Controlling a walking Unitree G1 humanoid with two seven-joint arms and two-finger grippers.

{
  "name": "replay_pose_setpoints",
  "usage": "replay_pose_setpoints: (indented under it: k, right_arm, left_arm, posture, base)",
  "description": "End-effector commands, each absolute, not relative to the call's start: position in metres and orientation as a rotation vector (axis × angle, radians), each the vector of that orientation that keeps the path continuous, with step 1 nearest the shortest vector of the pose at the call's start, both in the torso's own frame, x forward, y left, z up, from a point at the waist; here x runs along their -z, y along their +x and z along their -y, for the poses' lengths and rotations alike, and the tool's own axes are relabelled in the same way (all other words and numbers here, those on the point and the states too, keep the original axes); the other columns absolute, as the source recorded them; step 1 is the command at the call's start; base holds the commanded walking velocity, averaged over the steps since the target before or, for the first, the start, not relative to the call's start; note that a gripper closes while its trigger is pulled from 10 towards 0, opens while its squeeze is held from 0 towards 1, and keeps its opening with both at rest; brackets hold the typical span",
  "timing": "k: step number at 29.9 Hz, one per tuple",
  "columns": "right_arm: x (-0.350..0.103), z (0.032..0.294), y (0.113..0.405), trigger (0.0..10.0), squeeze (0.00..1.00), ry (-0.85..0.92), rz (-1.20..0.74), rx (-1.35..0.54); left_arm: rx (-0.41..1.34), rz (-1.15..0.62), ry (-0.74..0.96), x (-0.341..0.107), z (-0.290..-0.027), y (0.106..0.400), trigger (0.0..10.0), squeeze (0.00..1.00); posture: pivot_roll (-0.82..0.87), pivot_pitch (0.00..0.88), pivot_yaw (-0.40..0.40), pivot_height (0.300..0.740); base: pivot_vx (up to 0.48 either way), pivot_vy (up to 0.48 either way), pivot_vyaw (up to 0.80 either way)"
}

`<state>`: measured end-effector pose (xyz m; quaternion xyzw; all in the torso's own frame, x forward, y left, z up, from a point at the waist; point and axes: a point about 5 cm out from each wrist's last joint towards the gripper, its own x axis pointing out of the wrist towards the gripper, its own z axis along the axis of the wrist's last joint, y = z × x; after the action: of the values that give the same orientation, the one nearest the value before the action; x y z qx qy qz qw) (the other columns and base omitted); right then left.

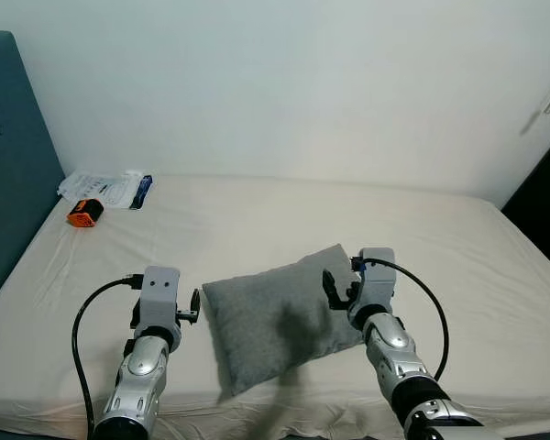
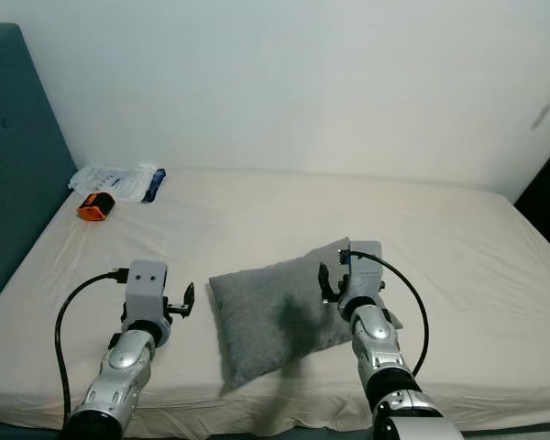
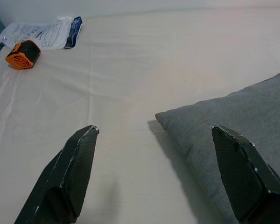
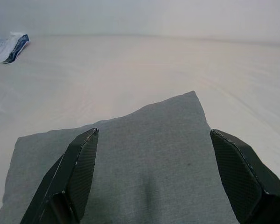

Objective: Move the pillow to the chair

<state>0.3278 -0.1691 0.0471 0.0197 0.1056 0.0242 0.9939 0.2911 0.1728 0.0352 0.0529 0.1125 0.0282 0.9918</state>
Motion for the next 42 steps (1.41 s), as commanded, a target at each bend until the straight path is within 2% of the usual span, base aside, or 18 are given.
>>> replay_pose_setpoints:
  k: [1, 11, 20, 25, 36, 42]
  right_arm:
    - [-0.0488, 0.1733, 0.3298, 10.0, 0.00, 0.044, -0.217, -0.035]
    - [-0.0541, 0.1739, 0.3343, 10.0, 0.00, 0.032, -0.206, -0.044]
    - [-0.0563, 0.1751, 0.3360, 10.0, 0.00, 0.017, -0.202, -0.047]
    - [-0.0523, 0.1741, 0.3325, 10.0, 0.00, 0.013, -0.207, -0.057]
    - [-0.0519, 0.1737, 0.3329, 10.0, 0.00, 0.009, -0.212, -0.047]
    - [-0.0513, 0.1701, 0.3315, 10.0, 0.00, 0.022, -0.199, -0.072]
  left_arm:
    - [-0.049, -0.242, 0.120, -0.0321, -0.1729, 0.2895, 10.0, 0.00]
    - [-0.075, -0.247, 0.107, -0.0323, -0.1774, 0.2909, 10.0, 0.00]
    - [-0.071, -0.249, 0.103, -0.0311, -0.1746, 0.2894, 10.0, 0.00]
    - [-0.057, -0.257, 0.098, -0.0306, -0.1691, 0.2908, 10.0, 0.00]
    - [-0.046, -0.270, 0.106, -0.0306, -0.1696, 0.2928, 10.0, 0.00]
    - [-0.055, -0.274, 0.101, -0.0307, -0.1709, 0.2931, 10.0, 0.00]
  posture:
    - [0.02, 0.000, -0.120, 0.706]
    - [0.03, 0.000, -0.133, 0.682]
    - [0.02, 0.000, -0.131, 0.682]
    - [0.02, 0.000, -0.125, 0.652]
    - [0.02, 0.000, -0.114, 0.647]
    - [0.03, 0.000, -0.115, 0.627]
  base:
    - [0.000, 0.000, 0.00]
    - [0.000, 0.000, 0.00]
    - [0.000, 0.000, 0.00]
    - [0.000, 0.000, 0.00]
    - [0.000, 0.000, 0.00]
    - [0.000, 0.000, 0.00]
